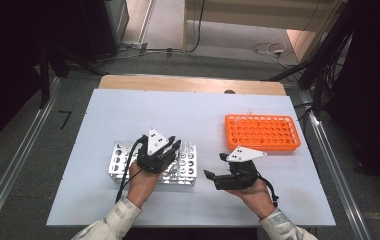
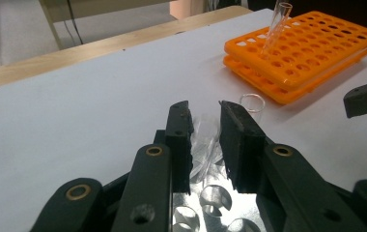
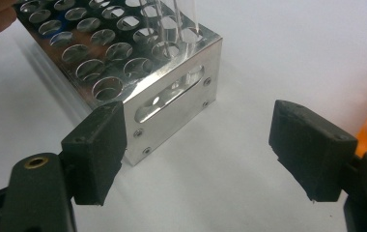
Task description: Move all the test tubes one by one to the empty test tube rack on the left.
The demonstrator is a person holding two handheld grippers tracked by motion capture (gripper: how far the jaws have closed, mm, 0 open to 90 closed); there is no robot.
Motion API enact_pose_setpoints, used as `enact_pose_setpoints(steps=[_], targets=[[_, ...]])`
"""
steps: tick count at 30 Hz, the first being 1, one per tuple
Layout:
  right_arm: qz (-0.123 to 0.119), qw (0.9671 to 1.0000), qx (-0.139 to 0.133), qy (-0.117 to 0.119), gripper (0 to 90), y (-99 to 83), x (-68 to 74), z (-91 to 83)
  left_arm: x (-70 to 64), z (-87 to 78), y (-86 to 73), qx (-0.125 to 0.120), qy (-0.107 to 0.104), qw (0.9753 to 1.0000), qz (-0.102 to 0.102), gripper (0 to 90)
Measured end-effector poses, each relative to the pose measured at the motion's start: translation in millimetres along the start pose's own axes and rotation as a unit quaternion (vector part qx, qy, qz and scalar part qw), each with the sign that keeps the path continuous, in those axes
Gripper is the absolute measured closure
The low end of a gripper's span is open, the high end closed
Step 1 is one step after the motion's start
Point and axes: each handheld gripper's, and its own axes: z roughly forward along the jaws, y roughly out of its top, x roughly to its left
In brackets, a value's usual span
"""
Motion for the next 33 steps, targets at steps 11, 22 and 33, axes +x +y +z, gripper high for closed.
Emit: enact_pose_setpoints(steps=[11, 22, 33], targets=[[0.007, 0.9999, -0.007, -0.013, 20.2, -0.2, -4.9, -2.8, 7.0, -12.0, 5.1, -0.020, -0.022, 0.9989, -0.037, 63.0], [0.034, 0.9957, -0.029, -0.080, 24.9, -0.9, -24.8, -9.3, 10.6, -24.3, 3.8, -0.022, -0.003, 0.9987, -0.046, 30.8], [0.064, 0.9894, -0.044, -0.123, 26.8, 3.8, -46.0, -4.9, 12.5, -29.9, -2.5, -0.023, 0.003, 0.9988, -0.044, 29.5]])
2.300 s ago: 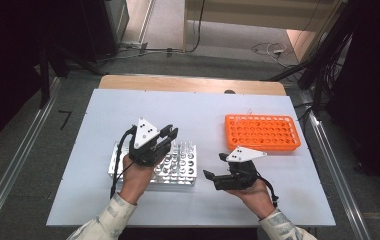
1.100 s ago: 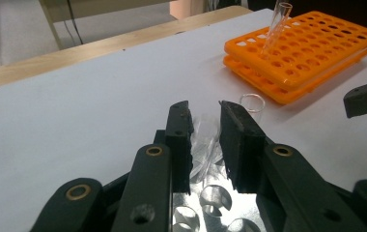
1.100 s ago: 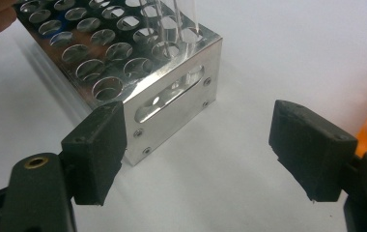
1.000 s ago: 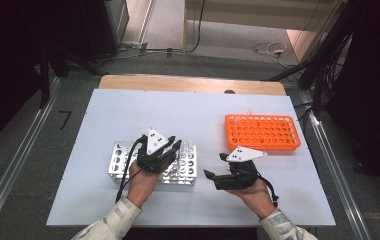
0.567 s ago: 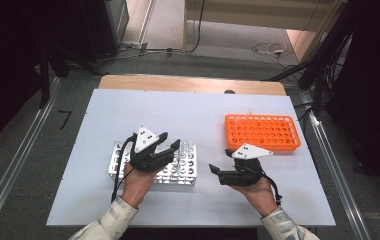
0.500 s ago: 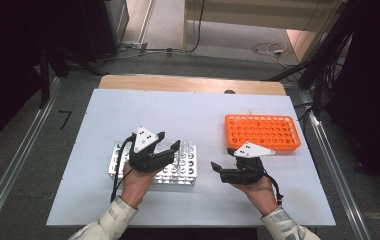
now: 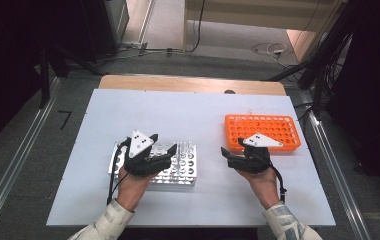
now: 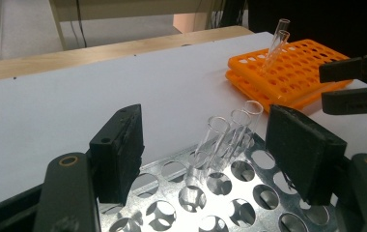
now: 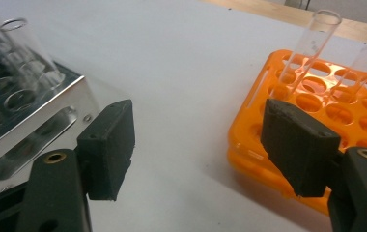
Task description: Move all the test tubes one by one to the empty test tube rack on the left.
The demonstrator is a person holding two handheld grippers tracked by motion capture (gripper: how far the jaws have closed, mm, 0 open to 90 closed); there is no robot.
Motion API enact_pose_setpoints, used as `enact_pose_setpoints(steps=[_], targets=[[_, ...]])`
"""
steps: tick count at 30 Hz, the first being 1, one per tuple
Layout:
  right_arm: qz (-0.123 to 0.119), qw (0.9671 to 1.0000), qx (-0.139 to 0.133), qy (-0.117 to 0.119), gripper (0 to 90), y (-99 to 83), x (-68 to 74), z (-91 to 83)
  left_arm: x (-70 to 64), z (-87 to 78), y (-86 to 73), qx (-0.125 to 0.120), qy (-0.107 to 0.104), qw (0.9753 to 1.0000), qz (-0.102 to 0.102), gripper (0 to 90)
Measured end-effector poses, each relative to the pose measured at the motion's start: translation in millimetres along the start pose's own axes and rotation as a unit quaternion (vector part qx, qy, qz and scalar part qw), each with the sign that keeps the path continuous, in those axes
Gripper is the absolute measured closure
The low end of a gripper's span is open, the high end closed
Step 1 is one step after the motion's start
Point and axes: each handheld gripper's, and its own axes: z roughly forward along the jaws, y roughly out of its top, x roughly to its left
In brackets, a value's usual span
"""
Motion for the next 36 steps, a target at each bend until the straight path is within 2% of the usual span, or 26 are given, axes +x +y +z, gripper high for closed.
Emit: enact_pose_setpoints(steps=[9, 13, 16, 19, 25, 31, 36], targets=[[0.025, 0.9992, -0.006, -0.032, 29.9, 6.8, -15.6, 18.2, -0.5, 0.3, -2.4, 0.000, 0.001, 1.0000, 0.001, 29.5], [0.047, 0.9979, -0.016, -0.042, 32.7, 12.2, -28.4, 24.4, -0.9, 0.9, -2.6, 0.000, 0.001, 1.0000, 0.001, 29.5], [0.054, 0.9973, -0.015, -0.047, 36.2, 15.6, -36.6, 33.1, -1.1, 1.3, -2.7, 0.000, 0.000, 1.0000, 0.000, 29.5], [0.055, 0.9970, -0.005, -0.054, 41.1, 17.3, -42.8, 41.9, -0.4, 1.4, -2.8, 0.001, -0.001, 1.0000, -0.001, 29.5], [0.062, 0.9966, -0.004, -0.054, 52.2, 17.8, -53.7, 54.1, -0.2, 3.5, -3.9, 0.005, -0.004, 1.0000, 0.000, 29.6], [0.053, 0.9967, 0.001, -0.061, 60.0, 18.7, -56.4, 61.1, 0.2, 3.5, -3.8, 0.005, -0.003, 1.0000, 0.000, 29.7], [0.050, 0.9971, 0.009, -0.056, 64.3, 20.4, -56.0, 66.2, 0.5, 3.5, -3.9, 0.005, -0.003, 1.0000, -0.001, 29.8]])
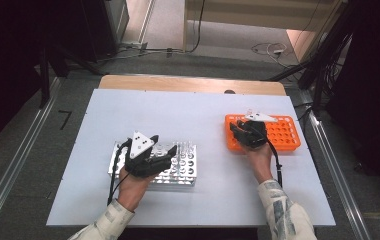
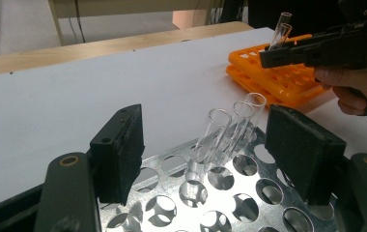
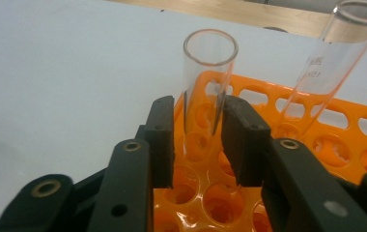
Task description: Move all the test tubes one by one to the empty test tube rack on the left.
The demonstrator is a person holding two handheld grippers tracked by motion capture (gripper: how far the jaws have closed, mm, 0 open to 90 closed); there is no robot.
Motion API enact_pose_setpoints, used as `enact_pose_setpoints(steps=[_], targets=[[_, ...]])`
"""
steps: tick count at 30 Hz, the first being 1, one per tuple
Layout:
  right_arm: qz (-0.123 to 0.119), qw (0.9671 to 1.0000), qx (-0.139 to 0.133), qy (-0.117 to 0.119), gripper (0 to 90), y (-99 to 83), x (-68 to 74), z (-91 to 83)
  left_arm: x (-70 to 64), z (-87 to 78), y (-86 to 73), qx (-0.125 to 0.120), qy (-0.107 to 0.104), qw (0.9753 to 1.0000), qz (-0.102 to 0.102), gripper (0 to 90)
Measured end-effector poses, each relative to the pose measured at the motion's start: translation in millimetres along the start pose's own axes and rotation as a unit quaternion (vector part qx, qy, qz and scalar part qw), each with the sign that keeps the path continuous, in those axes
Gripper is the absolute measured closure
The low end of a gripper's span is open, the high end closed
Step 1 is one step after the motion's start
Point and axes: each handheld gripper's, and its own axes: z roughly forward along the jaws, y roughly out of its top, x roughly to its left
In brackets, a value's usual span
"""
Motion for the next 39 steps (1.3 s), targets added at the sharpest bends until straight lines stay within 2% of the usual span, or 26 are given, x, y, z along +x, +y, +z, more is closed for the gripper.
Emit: enact_pose_setpoints(steps=[4, 8, 25, 32, 39], targets=[[0.002, 1.0000, 0.000, -0.002, 70.2, 0.0, -0.9, 2.5, -0.5, 0.3, -0.1, 0.001, -0.001, 1.0000, 0.000, 30.1], [0.001, 1.0000, -0.003, -0.003, 72.4, 0.5, 0.0, 1.9, -0.6, 0.4, 0.0, 0.000, -0.002, 1.0000, 0.000, 30.2], [-0.005, 0.9992, -0.039, 0.003, 72.7, 18.2, 3.8, -23.8, -0.7, -1.2, 1.2, -0.005, -0.001, 1.0000, -0.001, 25.9], [-0.012, 0.9991, -0.034, 0.022, 72.8, 21.0, 5.9, -37.5, -0.5, -1.0, 1.3, -0.003, 0.005, 1.0000, -0.001, 22.0], [-0.031, 0.9978, -0.032, 0.048, 72.8, 20.2, 14.2, -53.9, -1.4, -1.5, 1.4, -0.004, 0.005, 1.0000, -0.001, 21.6]])
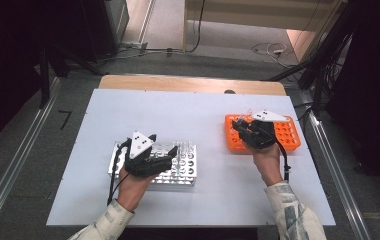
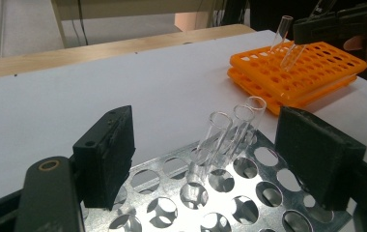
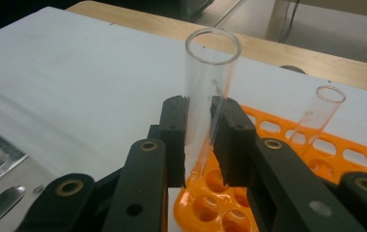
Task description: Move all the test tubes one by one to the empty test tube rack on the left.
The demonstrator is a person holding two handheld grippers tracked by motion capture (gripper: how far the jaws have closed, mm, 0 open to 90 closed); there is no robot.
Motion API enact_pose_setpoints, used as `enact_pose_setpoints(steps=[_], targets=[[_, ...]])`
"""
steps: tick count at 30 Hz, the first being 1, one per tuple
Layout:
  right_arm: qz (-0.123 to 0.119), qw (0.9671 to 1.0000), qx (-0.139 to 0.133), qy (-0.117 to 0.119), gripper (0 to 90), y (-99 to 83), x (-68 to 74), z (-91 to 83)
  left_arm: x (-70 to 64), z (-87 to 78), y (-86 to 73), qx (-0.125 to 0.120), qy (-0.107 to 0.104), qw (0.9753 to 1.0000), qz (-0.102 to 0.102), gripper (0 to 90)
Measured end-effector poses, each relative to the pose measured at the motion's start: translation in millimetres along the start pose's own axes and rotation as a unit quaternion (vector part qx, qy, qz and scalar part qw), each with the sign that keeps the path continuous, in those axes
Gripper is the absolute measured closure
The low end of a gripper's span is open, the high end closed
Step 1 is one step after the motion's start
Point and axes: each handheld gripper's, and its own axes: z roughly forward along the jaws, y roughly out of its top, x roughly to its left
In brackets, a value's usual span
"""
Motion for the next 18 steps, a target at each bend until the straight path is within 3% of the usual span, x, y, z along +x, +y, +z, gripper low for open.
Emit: enact_pose_setpoints(steps=[6, 18], targets=[[-0.022, 0.9995, 0.008, 0.021, 72.8, -2.5, 10.3, -12.3, -0.6, -1.1, 0.4, -0.001, 0.000, 1.0000, 0.002, 21.7], [-0.037, 0.9973, 0.029, 0.057, 72.8, -19.0, 28.1, -28.1, -6.0, -3.6, 1.8, -0.006, -0.004, 0.9999, 0.008, 22.0]])
